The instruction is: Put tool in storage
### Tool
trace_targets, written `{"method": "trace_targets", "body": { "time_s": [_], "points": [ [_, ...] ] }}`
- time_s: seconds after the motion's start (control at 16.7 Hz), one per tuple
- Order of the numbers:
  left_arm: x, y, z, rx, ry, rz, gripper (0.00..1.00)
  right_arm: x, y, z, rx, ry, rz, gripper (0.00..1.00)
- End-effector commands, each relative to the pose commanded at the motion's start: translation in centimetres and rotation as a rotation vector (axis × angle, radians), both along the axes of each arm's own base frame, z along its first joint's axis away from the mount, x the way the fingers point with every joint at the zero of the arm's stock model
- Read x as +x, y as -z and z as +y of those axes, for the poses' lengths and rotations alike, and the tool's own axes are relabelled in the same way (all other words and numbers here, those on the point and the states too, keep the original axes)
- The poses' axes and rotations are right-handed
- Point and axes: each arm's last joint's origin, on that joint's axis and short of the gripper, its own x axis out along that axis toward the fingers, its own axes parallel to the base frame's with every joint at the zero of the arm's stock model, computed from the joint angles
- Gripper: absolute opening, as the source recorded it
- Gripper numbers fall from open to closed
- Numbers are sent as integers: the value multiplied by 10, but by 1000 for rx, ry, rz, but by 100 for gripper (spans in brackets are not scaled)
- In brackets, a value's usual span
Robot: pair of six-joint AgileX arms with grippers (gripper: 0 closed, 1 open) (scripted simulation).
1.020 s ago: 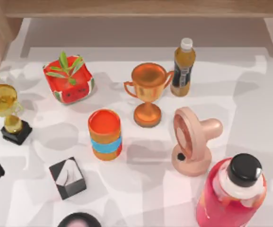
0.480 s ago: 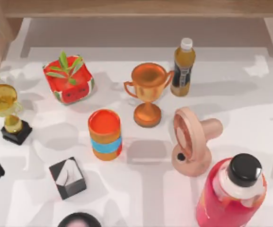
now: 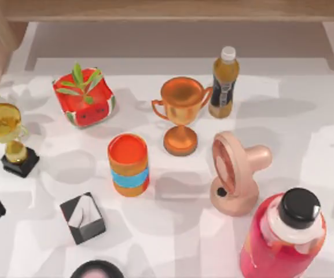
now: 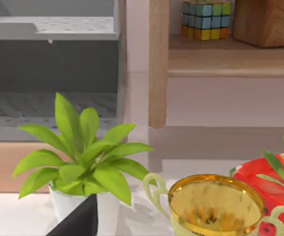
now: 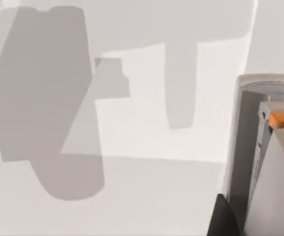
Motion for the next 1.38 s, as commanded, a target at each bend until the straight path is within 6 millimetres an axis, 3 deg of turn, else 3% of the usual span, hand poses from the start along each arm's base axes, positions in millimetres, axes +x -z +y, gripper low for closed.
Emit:
{"method": "trace_targets", "body": {
  "time_s": [0.18, 0.3, 0.6, 1.38],
  "points": [
    [0, 0, 0, 0, 0, 0, 100, 5, 47, -3, 118, 83, 83, 0],
    [0, 0, 0, 0, 0, 0, 100, 4, 65, -6, 156, 124, 125, 0],
    [0, 0, 0, 0, 0, 0, 100, 3, 67, -7, 160, 130, 132, 0],
    [0, 0, 0, 0, 0, 0, 100, 3, 67, -7, 160, 130, 132, 98]
  ]
}}
